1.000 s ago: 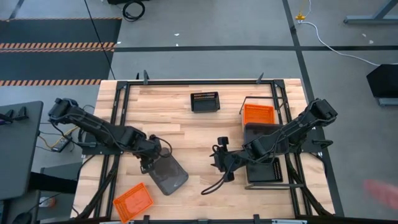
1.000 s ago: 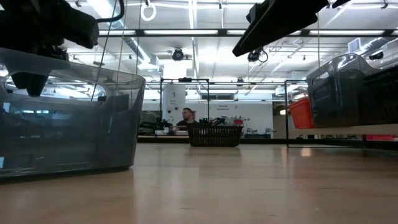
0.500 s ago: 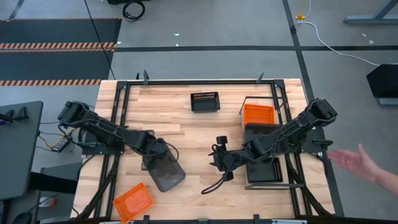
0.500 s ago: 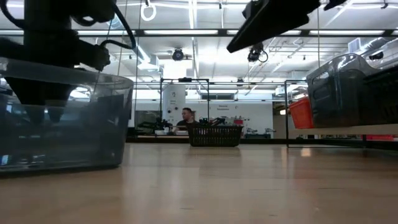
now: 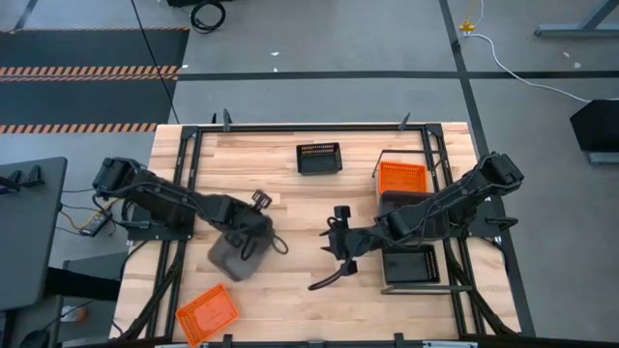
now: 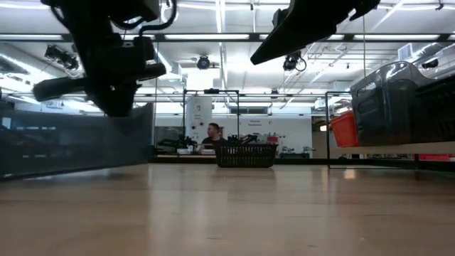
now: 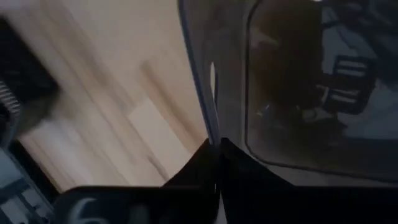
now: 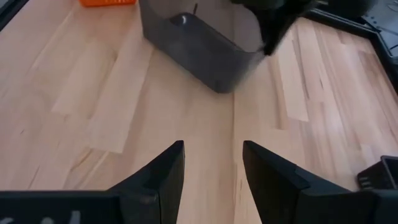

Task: Stack baskets on shelf by color
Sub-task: Stack the black transparent bin on top of the black transparent bin on the shelf

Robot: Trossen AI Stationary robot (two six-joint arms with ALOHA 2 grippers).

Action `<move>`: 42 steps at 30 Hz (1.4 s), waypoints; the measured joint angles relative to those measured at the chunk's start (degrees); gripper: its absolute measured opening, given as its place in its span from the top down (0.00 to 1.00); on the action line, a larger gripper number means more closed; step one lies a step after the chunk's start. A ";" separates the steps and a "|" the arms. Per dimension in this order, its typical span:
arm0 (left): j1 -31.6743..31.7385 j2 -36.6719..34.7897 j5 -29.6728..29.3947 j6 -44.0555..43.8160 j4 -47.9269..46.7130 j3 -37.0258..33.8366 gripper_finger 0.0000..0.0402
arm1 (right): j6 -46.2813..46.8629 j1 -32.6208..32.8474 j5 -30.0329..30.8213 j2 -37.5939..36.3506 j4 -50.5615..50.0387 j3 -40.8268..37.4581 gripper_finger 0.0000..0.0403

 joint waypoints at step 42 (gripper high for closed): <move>5.62 0.00 2.77 12.96 32.46 -0.02 0.58 | -4.37 0.29 -11.76 0.24 15.40 -2.97 0.58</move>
